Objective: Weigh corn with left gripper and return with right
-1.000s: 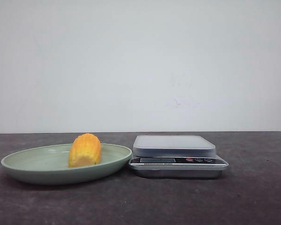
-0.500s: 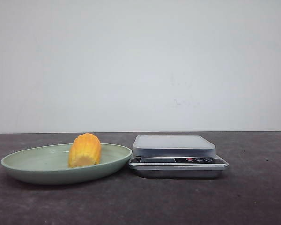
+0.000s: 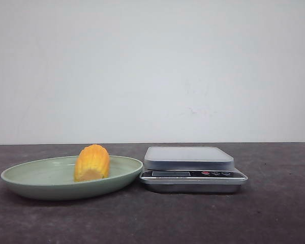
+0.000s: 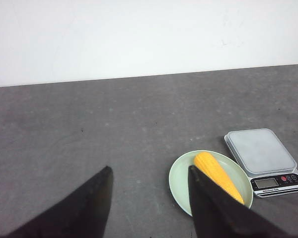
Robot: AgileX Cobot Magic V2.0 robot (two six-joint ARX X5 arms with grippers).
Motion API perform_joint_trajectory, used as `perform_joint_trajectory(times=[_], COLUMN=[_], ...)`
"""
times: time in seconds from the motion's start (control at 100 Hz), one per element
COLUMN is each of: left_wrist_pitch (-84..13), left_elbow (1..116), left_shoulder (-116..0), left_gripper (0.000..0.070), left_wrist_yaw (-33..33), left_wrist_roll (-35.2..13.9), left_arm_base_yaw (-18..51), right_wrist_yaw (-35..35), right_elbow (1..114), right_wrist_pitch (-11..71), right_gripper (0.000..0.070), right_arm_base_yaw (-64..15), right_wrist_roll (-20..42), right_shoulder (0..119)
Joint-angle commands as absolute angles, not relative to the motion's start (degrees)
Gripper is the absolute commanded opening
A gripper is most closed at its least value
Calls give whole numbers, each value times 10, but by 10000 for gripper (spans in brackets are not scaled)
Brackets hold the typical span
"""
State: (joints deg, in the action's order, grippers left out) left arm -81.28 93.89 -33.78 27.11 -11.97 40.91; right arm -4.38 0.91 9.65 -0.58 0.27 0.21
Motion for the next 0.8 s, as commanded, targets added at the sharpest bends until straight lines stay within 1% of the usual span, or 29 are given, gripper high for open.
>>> perform_joint_trajectory(times=[0.0, 0.22, 0.35, 0.41, 0.44, 0.54, 0.65, 0.73, 0.79], left_wrist_pitch=[-827, -827, -821, -804, -790, -711, -578, -464, -368], left_elbow=[950, 951, 950, 944, 936, 878, 754, 635, 536], left_shoulder=[-343, -343, -343, -338, -333, -309, -268, -233, -204], left_gripper=[270, 270, 270, 270, 270, 270, 270, 270, 270], left_wrist_yaw=[274, 274, 272, 272, 272, 272, 272, 266, 243], left_wrist_roll=[-114, -120, -126, -126, -119, -70, -23, -9, -10], left_arm_base_yaw=[413, 409, 370, 354, 350, 337, 316, 294, 271], right_wrist_yaw=[-44, -44, -44, -45, -45, -45, -45, -45, -45], right_elbow=[8, 8, 8, 8, 8, 8, 8, 8, 8], right_wrist_pitch=[90, 90, 90, 90, 90, 90, 90, 90, 90], right_gripper=[8, 8, 8, 8, 8, 8, 8, 8, 8], right_arm_base_yaw=[-6, -6, -6, -6, -6, -6, -6, -6, -6], right_wrist_roll=[7, 7, 7, 7, 7, 7, 7, 7, 7], right_shoulder=[2, 2, 2, 2, 2, 2, 2, 2, 2])
